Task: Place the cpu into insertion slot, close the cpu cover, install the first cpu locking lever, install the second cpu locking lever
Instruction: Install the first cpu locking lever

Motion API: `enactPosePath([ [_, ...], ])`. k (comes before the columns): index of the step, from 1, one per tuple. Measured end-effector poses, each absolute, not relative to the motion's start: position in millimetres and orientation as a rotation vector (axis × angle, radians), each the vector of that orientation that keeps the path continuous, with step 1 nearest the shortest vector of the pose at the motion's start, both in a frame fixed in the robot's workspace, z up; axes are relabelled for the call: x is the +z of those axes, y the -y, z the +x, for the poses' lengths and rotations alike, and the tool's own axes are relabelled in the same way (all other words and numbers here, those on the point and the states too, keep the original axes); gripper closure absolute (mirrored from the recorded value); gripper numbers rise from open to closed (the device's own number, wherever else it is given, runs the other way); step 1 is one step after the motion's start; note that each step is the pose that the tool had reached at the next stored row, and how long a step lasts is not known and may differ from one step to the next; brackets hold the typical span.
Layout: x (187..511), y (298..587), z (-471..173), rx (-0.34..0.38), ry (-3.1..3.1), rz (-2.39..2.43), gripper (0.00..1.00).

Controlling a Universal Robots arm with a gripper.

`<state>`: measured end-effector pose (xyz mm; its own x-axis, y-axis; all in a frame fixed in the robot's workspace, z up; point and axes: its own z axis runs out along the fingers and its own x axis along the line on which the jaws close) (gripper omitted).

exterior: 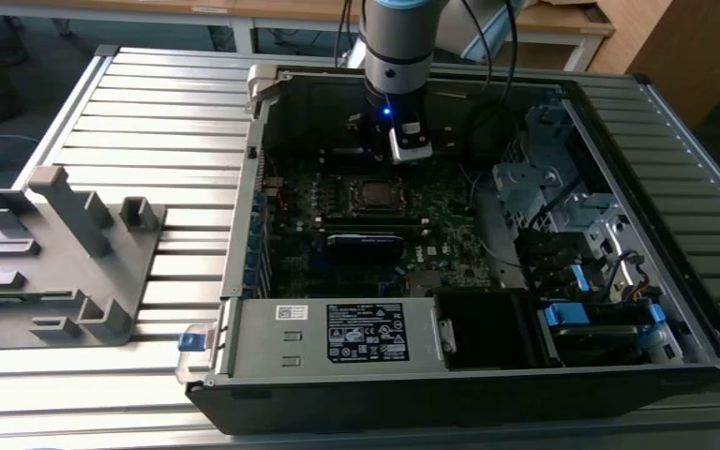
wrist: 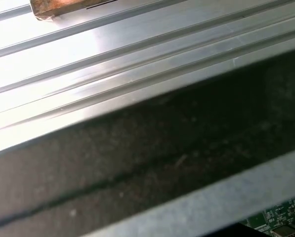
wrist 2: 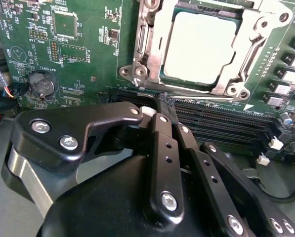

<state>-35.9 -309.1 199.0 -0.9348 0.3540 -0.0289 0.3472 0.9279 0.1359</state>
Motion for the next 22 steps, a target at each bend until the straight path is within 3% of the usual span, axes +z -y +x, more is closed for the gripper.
enactPosePath([
  [22,198.2,310.5,-36.0,0.166,-3.032,0.547,0.89],
])
